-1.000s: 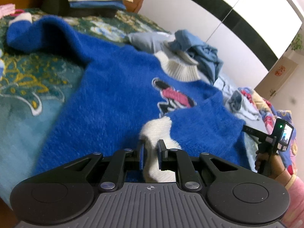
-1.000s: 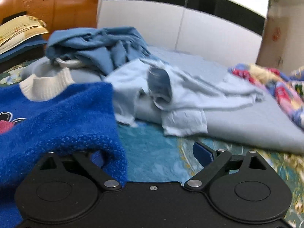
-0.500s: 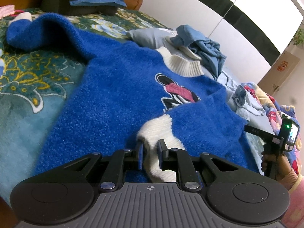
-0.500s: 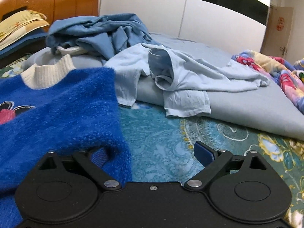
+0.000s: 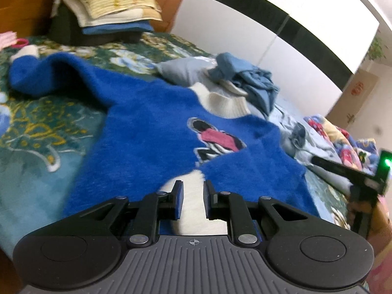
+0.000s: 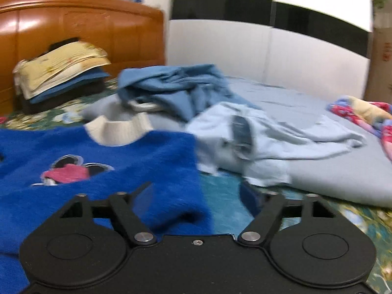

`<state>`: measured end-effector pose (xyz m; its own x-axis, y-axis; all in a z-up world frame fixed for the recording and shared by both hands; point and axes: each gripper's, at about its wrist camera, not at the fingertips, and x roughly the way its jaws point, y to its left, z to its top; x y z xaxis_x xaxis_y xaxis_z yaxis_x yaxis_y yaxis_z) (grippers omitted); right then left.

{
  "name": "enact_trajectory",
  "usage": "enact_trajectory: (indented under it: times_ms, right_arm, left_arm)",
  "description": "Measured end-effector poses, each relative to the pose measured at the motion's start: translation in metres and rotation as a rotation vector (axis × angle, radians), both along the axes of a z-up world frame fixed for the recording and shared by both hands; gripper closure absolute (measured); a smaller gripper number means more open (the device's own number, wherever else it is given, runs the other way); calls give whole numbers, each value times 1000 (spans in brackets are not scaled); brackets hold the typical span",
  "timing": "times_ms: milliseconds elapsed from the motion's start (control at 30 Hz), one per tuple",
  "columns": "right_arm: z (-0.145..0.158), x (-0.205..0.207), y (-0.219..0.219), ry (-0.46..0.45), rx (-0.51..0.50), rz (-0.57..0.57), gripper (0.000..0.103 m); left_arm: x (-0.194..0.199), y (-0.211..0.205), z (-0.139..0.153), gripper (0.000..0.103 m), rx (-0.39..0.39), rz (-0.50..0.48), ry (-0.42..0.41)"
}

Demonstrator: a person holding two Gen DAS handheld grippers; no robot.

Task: Fold clothes

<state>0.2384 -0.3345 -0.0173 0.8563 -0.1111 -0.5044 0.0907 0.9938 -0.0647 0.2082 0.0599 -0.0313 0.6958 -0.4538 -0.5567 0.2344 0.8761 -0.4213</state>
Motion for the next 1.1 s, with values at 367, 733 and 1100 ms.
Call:
enact_trajectory:
  times_ms: [367,733,1100]
  right_arm:
    - [-19,45,32,119,26,85,95]
    - [-47,43,15,181,31,29,100]
    - [-42,42,17,164,24,35,97]
  left_arm:
    - [8,-35,-14,89,97,-58,-12]
    - [12,-29,-31,89,93,-61,28]
    - [0,-18,-16,65,70,-16,-6]
